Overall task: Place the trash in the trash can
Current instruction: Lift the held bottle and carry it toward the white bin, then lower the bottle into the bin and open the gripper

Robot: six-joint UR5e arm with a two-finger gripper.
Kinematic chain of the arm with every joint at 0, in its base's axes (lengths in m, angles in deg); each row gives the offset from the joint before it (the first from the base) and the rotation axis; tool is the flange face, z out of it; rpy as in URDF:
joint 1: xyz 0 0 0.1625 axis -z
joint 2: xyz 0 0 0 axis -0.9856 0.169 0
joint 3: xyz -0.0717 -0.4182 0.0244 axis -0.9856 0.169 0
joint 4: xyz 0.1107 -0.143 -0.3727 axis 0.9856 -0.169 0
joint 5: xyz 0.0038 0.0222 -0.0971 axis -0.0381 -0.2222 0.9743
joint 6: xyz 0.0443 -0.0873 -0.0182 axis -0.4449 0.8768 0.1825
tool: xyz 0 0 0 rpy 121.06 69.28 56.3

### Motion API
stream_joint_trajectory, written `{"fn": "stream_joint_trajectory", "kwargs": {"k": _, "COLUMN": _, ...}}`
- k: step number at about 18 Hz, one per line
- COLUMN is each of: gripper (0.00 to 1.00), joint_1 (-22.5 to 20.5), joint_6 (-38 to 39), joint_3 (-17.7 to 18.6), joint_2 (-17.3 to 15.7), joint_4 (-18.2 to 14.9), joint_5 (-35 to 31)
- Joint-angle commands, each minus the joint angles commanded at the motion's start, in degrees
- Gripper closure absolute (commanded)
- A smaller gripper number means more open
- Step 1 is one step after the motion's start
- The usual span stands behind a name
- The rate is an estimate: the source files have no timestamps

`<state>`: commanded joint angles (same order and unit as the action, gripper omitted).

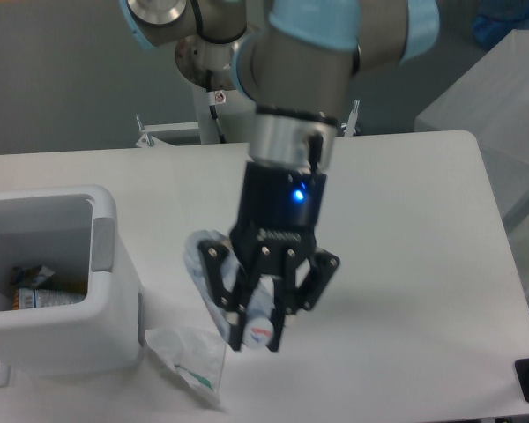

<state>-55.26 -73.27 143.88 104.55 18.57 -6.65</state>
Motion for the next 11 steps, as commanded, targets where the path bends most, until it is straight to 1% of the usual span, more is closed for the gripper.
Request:
{"fn": "stream_joint_trajectory", "kwargs": {"k": 2, "gripper": 0.66, "joint_1": 2.37, "joint_6": 0.0, "joint_3": -0.27, "joint_2": -0.71, "joint_4": 0.0, "joint_5": 0.09}}
{"fn": "stream_joint_trajectory", "kwargs": {"k": 4, "gripper": 0.66, "joint_1": 3.26, "joint_6": -0.09, "joint_3": -0.27, "joint_2": -2.72, "joint_4": 0.0, "joint_5": 0.09}}
{"fn": "stream_joint_trajectory", "kwargs": {"k": 9, "gripper": 0.65, "joint_1": 7.47, "joint_6": -0.09, "joint_3": -0.36, "joint_2": -2.82, "joint_4": 0.0, "joint_5": 0.09}}
{"fn": "stream_joint_trajectory", "kwargs": {"k": 11, "gripper": 0.62, "joint_1": 9.49, "joint_6": 0.17, "joint_3": 0.08, "joint_2": -2.56, "joint_4": -0.09, "joint_5": 0.09}}
